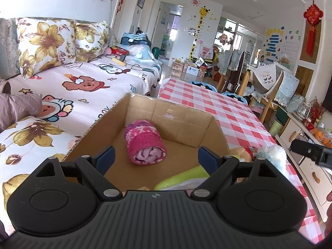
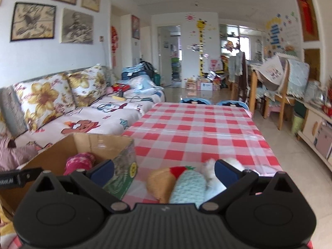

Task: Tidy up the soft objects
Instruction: 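Carry the sock roll and green sponge into the box and release both, then move both tools back toward the remaining plush items on the table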

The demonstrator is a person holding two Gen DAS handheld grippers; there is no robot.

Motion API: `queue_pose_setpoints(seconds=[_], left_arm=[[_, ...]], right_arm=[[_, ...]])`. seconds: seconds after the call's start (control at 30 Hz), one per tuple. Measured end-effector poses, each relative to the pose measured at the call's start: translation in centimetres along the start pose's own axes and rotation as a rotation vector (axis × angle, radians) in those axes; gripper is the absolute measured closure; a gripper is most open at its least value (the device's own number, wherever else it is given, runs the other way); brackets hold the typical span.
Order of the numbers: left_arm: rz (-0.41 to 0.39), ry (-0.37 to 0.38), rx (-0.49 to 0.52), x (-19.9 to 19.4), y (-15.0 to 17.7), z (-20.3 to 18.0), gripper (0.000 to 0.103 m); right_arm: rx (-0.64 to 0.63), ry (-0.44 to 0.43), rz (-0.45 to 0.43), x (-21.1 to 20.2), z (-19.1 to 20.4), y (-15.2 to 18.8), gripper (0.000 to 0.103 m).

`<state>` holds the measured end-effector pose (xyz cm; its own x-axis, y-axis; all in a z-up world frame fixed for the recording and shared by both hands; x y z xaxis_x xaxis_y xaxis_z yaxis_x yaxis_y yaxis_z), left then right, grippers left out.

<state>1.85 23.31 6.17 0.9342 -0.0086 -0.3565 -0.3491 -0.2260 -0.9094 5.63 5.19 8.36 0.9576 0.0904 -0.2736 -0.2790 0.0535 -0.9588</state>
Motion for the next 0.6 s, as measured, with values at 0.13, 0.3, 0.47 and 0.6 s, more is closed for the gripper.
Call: queue_pose_setpoints(seconds=[0.13, 0.3, 0.47, 0.6], left_arm=[[-0.002, 0.013, 0.013, 0.1, 0.0, 0.0, 0.000], [-0.009, 0.028, 0.029, 0.2, 0.0, -0.2, 0.000], [-0.007, 0.042, 0.040, 0.6, 0.0, -0.2, 0.000], [-0.016, 0.052, 0.058, 0.6, 0.0, -0.4, 0.000]], right_arm=[[0.036, 0.029, 0.000, -0.3, -1.6, 0.1, 0.001], [0.058, 0.058, 0.002, -0.7, -3.0, 0.2, 0.001], [0.069, 0.073, 0.001, -0.9, -3.8, 0.2, 0.001], [0.078, 0.090, -0.003, -1.2, -4.7, 0.2, 0.001]])
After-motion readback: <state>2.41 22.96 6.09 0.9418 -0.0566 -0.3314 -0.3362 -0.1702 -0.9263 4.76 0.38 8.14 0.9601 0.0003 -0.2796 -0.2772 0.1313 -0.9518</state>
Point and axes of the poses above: each gripper's, at about its wrist camera, not at the fingertips, and x roughly the way its jaws point, z to its left, y to its underside, the point moved 3 cm from there along x, roughly the way its jaws point, and after that the axes turned 4 degrees about -z, right-handed, at the moved point
